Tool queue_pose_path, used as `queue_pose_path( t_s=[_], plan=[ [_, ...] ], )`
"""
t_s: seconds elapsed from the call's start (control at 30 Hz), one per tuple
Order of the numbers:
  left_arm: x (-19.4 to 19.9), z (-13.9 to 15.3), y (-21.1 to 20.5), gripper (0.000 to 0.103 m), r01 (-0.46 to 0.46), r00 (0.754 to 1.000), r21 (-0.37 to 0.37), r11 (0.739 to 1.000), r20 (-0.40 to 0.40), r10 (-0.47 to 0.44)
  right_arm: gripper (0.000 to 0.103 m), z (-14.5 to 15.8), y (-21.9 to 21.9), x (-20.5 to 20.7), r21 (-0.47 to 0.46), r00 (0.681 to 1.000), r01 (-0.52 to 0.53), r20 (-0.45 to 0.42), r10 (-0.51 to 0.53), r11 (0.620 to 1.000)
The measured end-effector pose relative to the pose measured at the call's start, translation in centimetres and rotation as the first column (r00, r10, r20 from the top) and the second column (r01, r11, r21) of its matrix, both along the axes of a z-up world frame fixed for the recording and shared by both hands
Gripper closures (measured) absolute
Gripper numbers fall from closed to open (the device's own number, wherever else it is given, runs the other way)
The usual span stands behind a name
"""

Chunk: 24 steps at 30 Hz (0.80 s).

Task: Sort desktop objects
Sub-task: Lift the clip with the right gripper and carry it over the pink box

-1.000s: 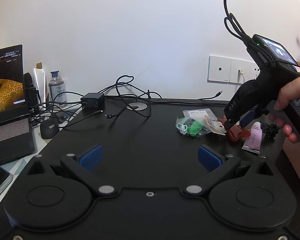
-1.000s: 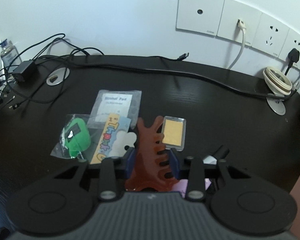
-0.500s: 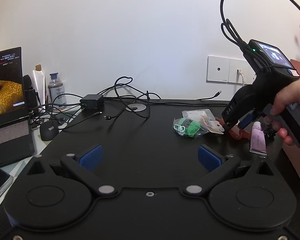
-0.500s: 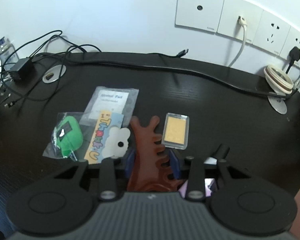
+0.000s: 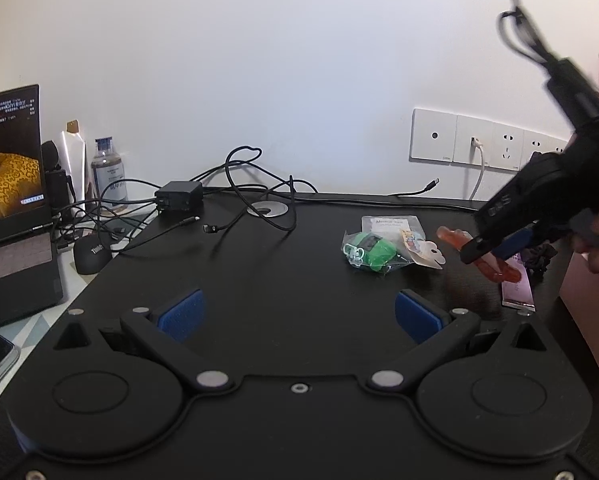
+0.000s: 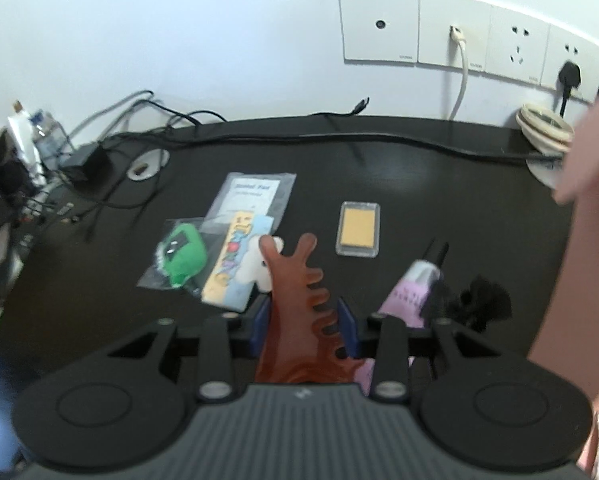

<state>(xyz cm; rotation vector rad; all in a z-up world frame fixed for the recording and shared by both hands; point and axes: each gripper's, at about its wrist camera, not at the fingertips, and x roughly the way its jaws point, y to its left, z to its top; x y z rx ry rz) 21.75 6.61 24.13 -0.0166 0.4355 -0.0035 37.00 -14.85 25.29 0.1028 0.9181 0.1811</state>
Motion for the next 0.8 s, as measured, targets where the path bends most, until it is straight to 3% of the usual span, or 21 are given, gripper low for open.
queue_pose_path(
  t_s=[0.2, 0.4, 0.6, 0.8],
  plan=[
    [-0.1, -0.1, -0.3, 0.0, 0.003, 1.0, 0.019, 1.0, 0.005, -0.003, 0.067, 0.5, -1.8, -2.6, 0.12, 1.0, -0.007, -0.027, 0.011, 0.993],
    [-0.3, 0.0, -0.8, 0.0, 0.006, 1.0, 0.046, 0.999, 0.009, -0.007, 0.067, 1.2, -2.1, -5.6, 0.141, 0.998, -0.064, -0.005, 0.065, 0.988],
    [-0.5, 0.0, -1.1, 0.0, -0.001, 1.0, 0.06, 0.998, 0.014, 0.0, 0.067, 3.9, -3.4, -9.4, 0.112, 0.987, -0.149, 0.068, 0.142, 0.982],
    [-1.4, 0.2, -3.2, 0.0, 0.003, 0.997, 0.152, 0.988, 0.079, -0.015, 0.067, 6.7, -7.9, -13.3, 0.122, 0.978, -0.17, 0.144, 0.152, 0.978]
  ],
)
